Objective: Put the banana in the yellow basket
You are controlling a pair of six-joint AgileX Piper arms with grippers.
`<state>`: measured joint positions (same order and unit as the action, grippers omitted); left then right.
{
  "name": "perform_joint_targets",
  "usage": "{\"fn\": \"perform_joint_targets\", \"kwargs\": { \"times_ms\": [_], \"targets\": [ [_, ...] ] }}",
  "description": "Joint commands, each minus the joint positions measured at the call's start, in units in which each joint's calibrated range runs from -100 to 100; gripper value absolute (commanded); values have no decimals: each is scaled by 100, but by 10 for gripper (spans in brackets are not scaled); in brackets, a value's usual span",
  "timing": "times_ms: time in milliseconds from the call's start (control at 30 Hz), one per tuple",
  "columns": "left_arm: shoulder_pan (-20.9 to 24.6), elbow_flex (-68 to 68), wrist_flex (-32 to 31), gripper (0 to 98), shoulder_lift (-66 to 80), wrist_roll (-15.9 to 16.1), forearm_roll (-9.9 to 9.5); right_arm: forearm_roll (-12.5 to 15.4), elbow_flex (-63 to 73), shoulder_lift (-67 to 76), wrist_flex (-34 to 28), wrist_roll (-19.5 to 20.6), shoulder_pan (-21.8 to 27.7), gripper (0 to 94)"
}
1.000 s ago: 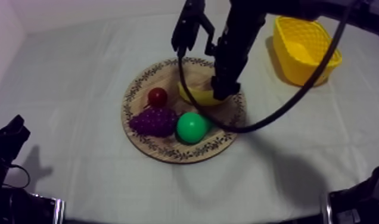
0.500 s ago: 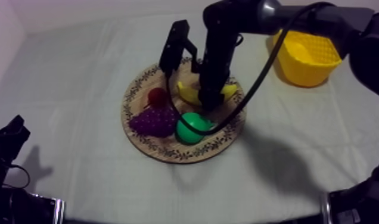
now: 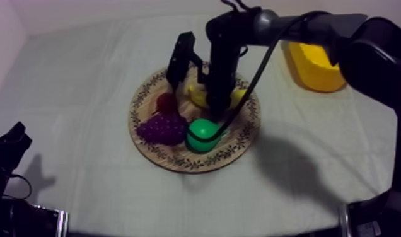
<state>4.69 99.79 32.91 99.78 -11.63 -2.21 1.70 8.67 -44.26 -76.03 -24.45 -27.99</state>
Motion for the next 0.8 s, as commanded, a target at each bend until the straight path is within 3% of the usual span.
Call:
{"fn": "perform_joint_targets", "kwargs": {
  "times_ms": [0,200,600,767],
  "targets": [
    [-2,-1,0,1,5,-2,3,18,-30,-19,-13,-2,-3,187],
    [-2,-1,0,1,5,-2,3,-78,-118,44,-18,53,-18,62],
    [-2,-1,0,1,5,1,3,-248,-66,1378,162,292,359,49],
    [-2,-1,0,1,5,1,3,-408,-47,1905,518,543,635,50]
  ]
}}
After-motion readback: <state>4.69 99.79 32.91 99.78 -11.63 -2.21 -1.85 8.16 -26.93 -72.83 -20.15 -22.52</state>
